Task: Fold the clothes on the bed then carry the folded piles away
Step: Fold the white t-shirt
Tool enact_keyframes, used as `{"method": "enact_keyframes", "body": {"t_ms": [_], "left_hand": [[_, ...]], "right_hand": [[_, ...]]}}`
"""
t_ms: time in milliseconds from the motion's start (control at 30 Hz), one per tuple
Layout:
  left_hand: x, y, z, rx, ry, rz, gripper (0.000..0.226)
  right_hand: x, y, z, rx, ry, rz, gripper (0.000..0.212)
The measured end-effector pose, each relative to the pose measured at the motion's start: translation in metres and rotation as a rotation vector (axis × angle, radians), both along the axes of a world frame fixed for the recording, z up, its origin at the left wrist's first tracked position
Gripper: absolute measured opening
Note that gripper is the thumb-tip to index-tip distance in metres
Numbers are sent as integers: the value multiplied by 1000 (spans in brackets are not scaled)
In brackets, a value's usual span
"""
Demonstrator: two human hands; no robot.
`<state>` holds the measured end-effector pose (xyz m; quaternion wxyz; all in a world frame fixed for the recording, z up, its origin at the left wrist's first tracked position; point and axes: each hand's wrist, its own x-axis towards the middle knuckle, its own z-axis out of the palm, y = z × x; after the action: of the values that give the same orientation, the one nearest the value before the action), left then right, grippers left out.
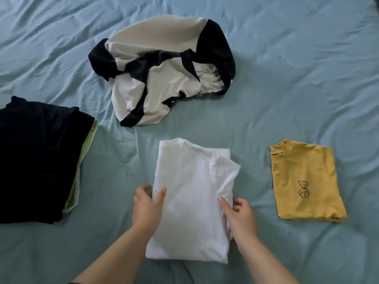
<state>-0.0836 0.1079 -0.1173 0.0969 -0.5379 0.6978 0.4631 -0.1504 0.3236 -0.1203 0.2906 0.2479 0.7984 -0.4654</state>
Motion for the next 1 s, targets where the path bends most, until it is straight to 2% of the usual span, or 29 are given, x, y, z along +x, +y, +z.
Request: {"method": "enact_keyframes", "body": {"t_ms": [67, 167, 333, 433, 533, 733, 833, 867, 933, 1000], "left_hand": [[-7, 2, -5, 35, -29, 4, 34], [-7, 3, 2, -22, 16, -134, 14], [-17, 22, 37, -25, 155, -193, 38], [-33, 58, 66, 64, 288, -204, 31], [-57, 103, 85, 176, 369, -222, 33], [-126, 188, 79, 301, 530, -259, 30], [-157, 218, 48, 310, 478, -295, 32], [-164, 224, 36, 324, 424, -328, 37], [-169, 231, 18, 349, 278, -386, 52], [-162, 232, 9, 306, 185, -437, 64]], "right_hand": [[-6, -10, -2, -76, -33, -48, 29], [-8, -15, 1, -164, -10, -8, 16], [-10, 7, 25, -98, 257, 75, 28], [-19, 41, 50, -63, 345, 77, 30], [-39, 90, 78, -47, 399, 30, 17], [-126, 189, 95, 70, 469, 60, 14], [-166, 218, 63, 124, 386, 94, 19], [-172, 227, 49, 137, 305, 111, 26], [-173, 239, 24, 151, 138, 93, 54], [-167, 244, 12, 140, 127, -19, 68]]}}
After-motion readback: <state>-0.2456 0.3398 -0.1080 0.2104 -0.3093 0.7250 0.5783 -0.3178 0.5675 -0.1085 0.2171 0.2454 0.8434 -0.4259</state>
